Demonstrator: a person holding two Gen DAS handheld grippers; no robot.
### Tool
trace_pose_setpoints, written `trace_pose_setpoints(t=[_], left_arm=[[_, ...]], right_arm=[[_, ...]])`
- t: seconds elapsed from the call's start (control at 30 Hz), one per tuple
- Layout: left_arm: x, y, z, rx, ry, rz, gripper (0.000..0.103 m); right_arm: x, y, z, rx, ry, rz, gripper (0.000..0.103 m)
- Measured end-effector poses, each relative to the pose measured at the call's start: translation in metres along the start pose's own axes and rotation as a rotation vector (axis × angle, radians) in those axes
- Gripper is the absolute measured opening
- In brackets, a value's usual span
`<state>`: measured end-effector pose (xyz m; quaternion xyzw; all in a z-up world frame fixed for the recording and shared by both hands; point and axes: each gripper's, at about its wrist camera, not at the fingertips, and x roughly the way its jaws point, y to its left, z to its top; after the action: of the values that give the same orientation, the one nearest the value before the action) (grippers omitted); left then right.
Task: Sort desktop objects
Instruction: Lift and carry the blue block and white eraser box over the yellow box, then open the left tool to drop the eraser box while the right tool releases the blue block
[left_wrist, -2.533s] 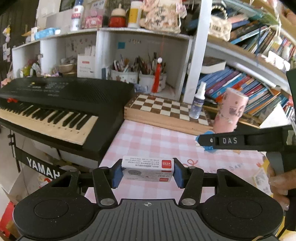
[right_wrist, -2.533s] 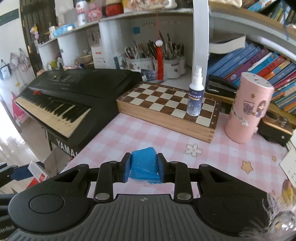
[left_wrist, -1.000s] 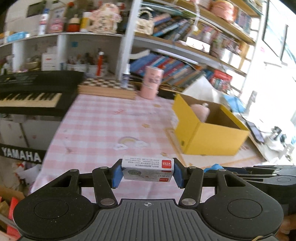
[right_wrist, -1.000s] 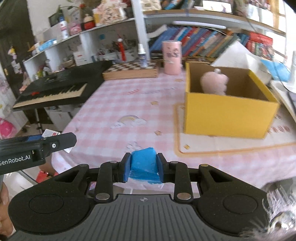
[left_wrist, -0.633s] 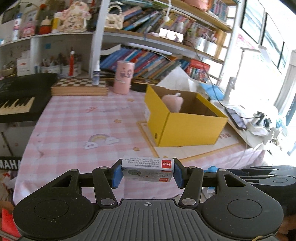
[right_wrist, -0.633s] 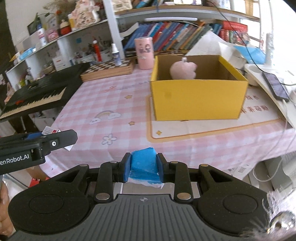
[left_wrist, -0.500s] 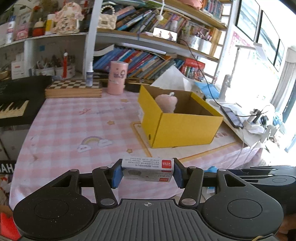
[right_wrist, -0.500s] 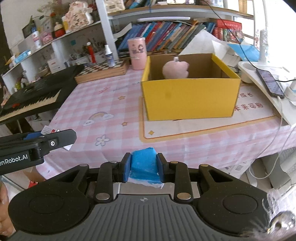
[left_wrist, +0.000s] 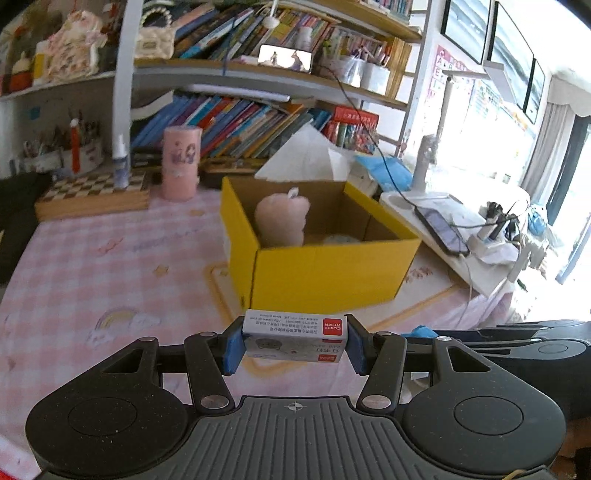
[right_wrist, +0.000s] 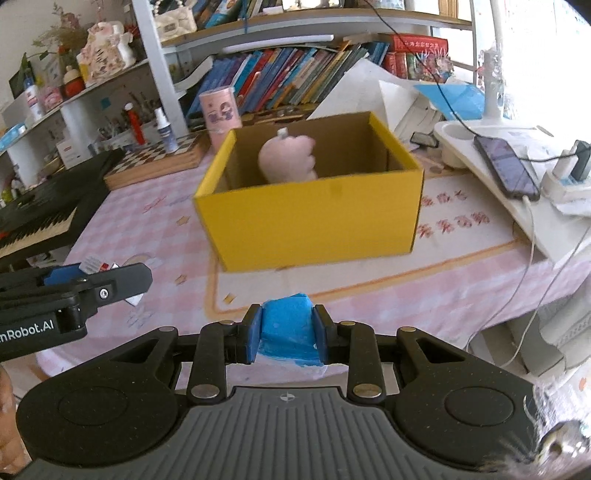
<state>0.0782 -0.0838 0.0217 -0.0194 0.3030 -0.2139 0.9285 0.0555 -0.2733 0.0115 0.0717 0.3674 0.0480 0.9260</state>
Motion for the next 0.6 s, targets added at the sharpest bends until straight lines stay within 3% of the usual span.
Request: trace_pose_setpoints(t=[0.37, 0.6], left_arm=[[0.061, -0.025, 0.052, 0.035, -0.057, 0.058, 0.054], [0.117, -0.037, 0.078, 0.067, -0.028, 0.13, 0.054]], right_arm=[[0.028, -0.046, 0.068, -0.085, -0.102, 0.006, 0.027], [0.065, -0.065, 0.119, -0.181, -0.133, 0.041, 0.027]])
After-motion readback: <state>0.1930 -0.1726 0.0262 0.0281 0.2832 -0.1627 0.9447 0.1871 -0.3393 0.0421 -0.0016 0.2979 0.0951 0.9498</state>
